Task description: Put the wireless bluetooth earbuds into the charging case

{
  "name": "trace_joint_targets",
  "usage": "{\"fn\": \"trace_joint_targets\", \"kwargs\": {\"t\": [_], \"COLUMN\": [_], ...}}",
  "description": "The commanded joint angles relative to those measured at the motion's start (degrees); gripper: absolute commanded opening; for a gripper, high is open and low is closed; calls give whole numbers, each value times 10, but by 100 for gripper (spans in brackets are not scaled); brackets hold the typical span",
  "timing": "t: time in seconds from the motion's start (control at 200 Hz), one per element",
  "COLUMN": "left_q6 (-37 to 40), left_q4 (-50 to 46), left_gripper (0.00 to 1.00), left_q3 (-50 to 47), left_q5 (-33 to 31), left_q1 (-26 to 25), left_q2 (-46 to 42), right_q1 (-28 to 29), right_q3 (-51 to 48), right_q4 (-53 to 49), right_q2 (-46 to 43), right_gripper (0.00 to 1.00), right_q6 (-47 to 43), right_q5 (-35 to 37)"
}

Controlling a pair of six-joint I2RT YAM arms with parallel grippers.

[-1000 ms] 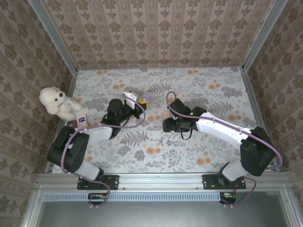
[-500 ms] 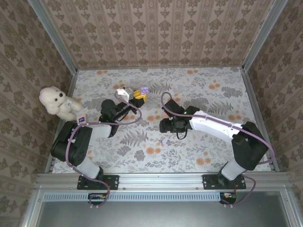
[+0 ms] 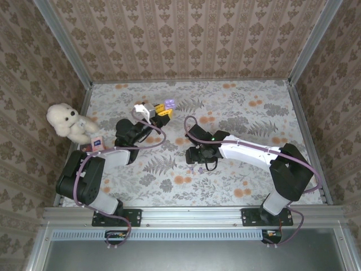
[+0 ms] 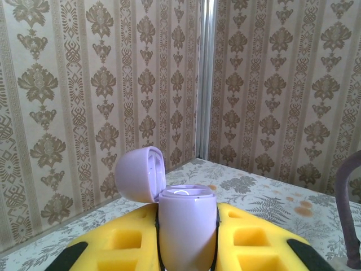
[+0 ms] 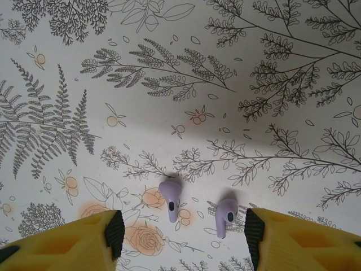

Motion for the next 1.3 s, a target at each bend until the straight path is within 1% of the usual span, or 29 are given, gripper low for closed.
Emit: {"fn": "trace_joint_targets", "kwargs": {"t": [0.0,0.325,0.615,0.825,1.135,1.295], "left_q6": [1,-6,-13,-15,-19,-20], "left_q4": [24,23,23,23,23,23], "left_gripper": [0,0,0,0,0,0], "left_q3": [9,17,17,13,10,9], "left_q5": [-16,-18,-21,-23,-21,-22], "left_q1": [5,14,23,29,35,36], "left_q2": [-10,-1,-6,-14,-21,-23], "right_q1": [2,25,54,65,72,74], "right_q3": [19,42,88,115,127,131], "right_q4": [-8,-61,-86,-107,-110,-113], "right_q2": [2,22,85,127,163,176], "right_gripper": [61,57,48,48,47,45], "right_q6": [15,-4,-13,-4,0,2], "right_q5": [-1,14,34,50,50,50]}}
